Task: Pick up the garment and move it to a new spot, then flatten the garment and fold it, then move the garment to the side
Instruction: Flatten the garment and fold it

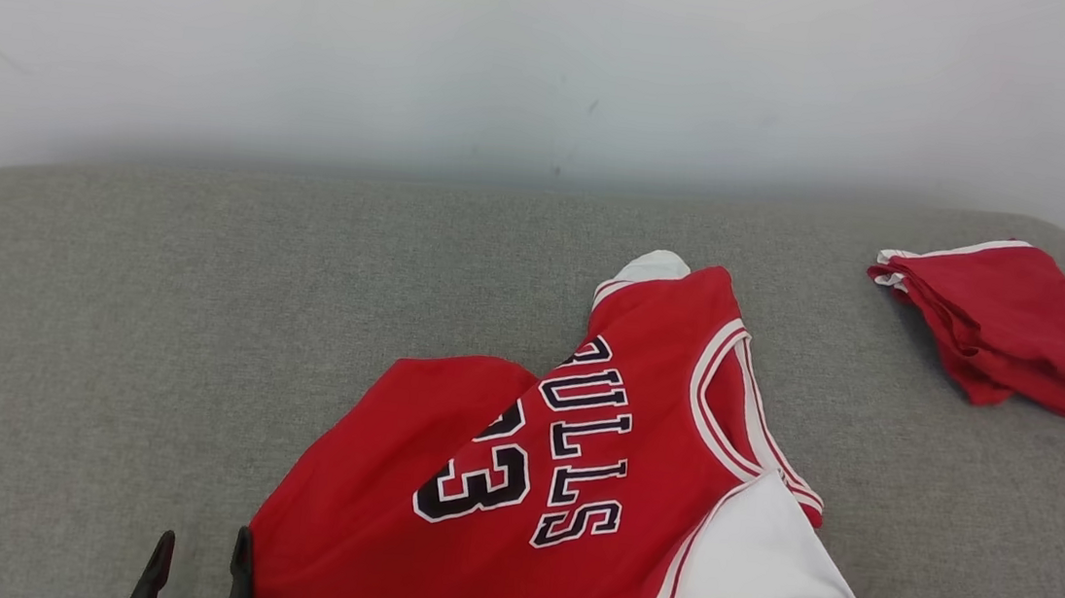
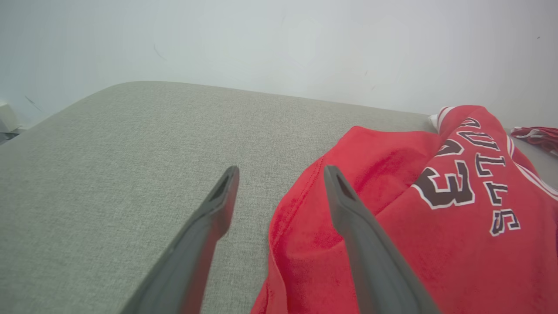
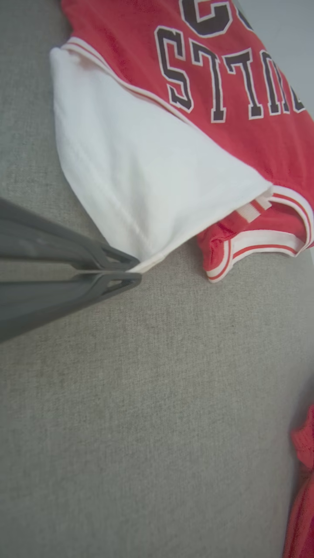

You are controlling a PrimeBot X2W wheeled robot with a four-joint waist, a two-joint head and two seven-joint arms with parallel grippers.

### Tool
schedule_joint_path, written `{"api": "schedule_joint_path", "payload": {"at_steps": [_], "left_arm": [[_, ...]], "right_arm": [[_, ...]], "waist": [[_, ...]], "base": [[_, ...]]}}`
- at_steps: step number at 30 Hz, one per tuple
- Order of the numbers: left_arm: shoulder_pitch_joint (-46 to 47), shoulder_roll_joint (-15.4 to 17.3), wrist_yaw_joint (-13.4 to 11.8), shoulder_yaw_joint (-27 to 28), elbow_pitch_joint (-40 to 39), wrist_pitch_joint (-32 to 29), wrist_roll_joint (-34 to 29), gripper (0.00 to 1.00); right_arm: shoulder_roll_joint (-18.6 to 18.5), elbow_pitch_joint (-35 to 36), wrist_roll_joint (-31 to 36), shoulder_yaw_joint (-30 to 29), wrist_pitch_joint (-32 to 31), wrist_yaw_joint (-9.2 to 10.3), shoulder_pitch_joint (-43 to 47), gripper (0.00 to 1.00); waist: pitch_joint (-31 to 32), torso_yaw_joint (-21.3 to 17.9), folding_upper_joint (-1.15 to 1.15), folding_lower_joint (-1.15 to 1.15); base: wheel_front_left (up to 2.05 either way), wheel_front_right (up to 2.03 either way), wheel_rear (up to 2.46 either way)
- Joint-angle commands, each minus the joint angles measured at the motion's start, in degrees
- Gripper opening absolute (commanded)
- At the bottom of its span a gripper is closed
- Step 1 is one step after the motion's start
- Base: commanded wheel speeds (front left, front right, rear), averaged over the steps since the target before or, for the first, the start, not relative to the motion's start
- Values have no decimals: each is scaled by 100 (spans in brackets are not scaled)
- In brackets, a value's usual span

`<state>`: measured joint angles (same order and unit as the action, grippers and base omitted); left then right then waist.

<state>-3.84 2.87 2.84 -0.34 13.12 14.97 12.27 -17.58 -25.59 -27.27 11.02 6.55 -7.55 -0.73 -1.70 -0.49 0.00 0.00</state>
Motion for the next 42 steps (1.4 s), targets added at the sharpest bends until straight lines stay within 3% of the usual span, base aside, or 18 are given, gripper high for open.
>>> {"api": "schedule_joint_path", "payload": {"at_steps": [1,9,10,11,12,19,25,33,42], "left_arm": [[78,0,1,7,14,19,18,100],[93,0,64,62,76,19,-32,100],[80,0,74,73,95,19,-32,100],[73,-1,89,77,110,19,-35,100],[71,0,102,84,124,19,-37,100],[206,0,196,9,281,19,-57,100],[449,35,318,11,591,19,-185,100],[1115,340,437,-133,1957,19,-172,100],[1733,645,463,-846,3291,-62,61,100]], "right_arm": [[-74,370,37,-168,-235,11,257,0],[277,1548,196,-1050,-1479,11,1184,0],[303,1685,286,-1084,-1555,11,1244,18],[349,1809,338,-1150,-1578,11,1267,93],[391,1930,422,-1201,-1585,11,1297,100],[593,2646,864,-1481,-1372,11,1262,100],[678,2794,1093,-1415,-1263,11,1096,100],[812,2517,1238,-1063,-1126,11,841,100],[826,2261,1305,-1056,-942,11,670,100]], "waist": [[-55,-56,0,0],[-89,-69,0,0],[-85,-71,0,0],[-81,-71,0,0],[-75,-70,0,0],[-37,-74,0,0],[-55,-170,0,0],[-148,-379,0,0],[-254,-515,0,0]], "base": [[0,0,0],[0,0,0],[0,0,0],[0,0,0],[0,0,0],[0,0,0],[0,0,0],[0,0,0],[0,0,0]]}}
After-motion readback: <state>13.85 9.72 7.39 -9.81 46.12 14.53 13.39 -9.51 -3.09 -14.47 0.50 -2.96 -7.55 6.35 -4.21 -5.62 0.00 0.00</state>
